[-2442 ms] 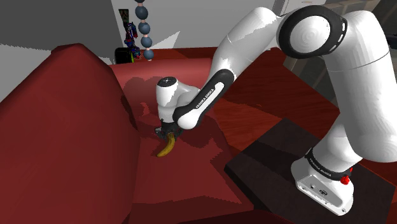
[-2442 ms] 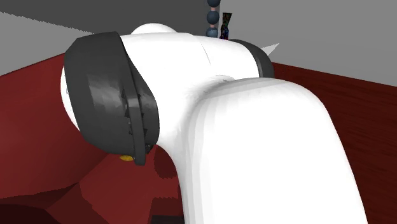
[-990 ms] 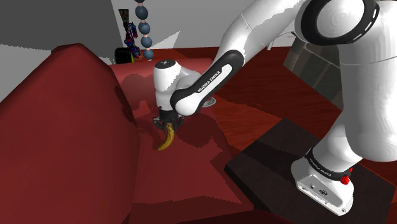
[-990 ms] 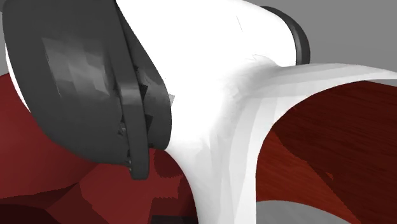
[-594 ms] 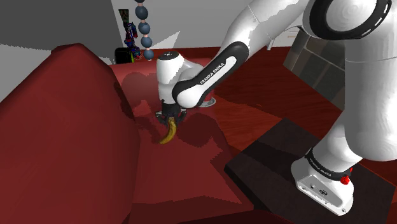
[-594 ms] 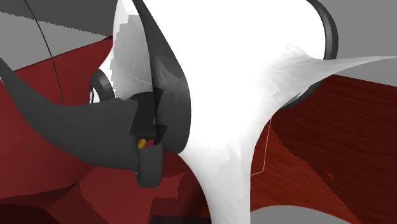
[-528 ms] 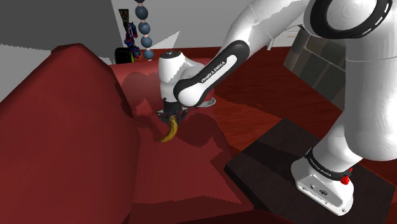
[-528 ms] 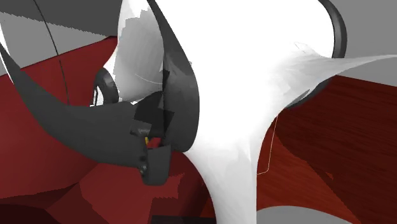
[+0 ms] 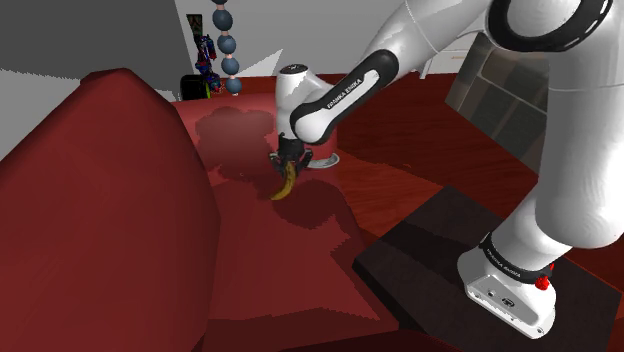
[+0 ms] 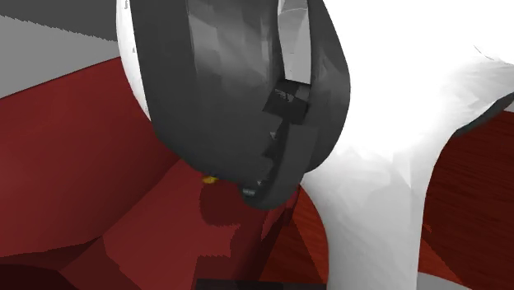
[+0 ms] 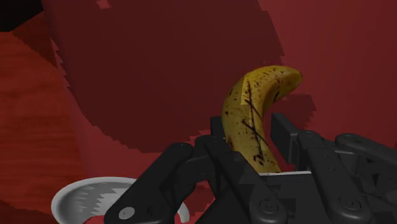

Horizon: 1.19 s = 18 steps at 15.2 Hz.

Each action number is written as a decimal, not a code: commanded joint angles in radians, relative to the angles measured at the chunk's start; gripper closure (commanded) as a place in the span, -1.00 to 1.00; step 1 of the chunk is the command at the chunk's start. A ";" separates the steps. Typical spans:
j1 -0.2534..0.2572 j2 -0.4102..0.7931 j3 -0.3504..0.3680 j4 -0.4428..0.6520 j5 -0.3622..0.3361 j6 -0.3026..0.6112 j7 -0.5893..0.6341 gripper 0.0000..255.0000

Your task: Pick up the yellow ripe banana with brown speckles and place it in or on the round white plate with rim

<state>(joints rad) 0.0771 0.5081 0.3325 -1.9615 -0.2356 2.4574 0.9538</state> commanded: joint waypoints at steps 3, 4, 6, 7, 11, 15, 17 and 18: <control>-0.072 0.001 -0.011 0.004 0.012 -0.001 -0.093 1.00; -0.090 0.003 -0.015 0.009 0.015 -0.004 -0.117 1.00; -0.124 0.009 -0.021 0.022 0.020 -0.010 -0.163 1.00; -0.141 0.013 -0.025 0.031 0.023 -0.014 -0.186 1.00; -0.206 0.037 -0.038 0.077 0.032 -0.036 -0.276 1.00; -0.265 0.072 -0.053 0.143 0.039 -0.066 -0.362 1.00; -0.292 0.094 -0.060 0.183 0.042 -0.084 -0.404 1.00; -0.306 0.107 -0.064 0.206 0.044 -0.095 -0.425 1.00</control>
<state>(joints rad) -0.2140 0.6100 0.2724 -1.7656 -0.1937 2.3705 0.5490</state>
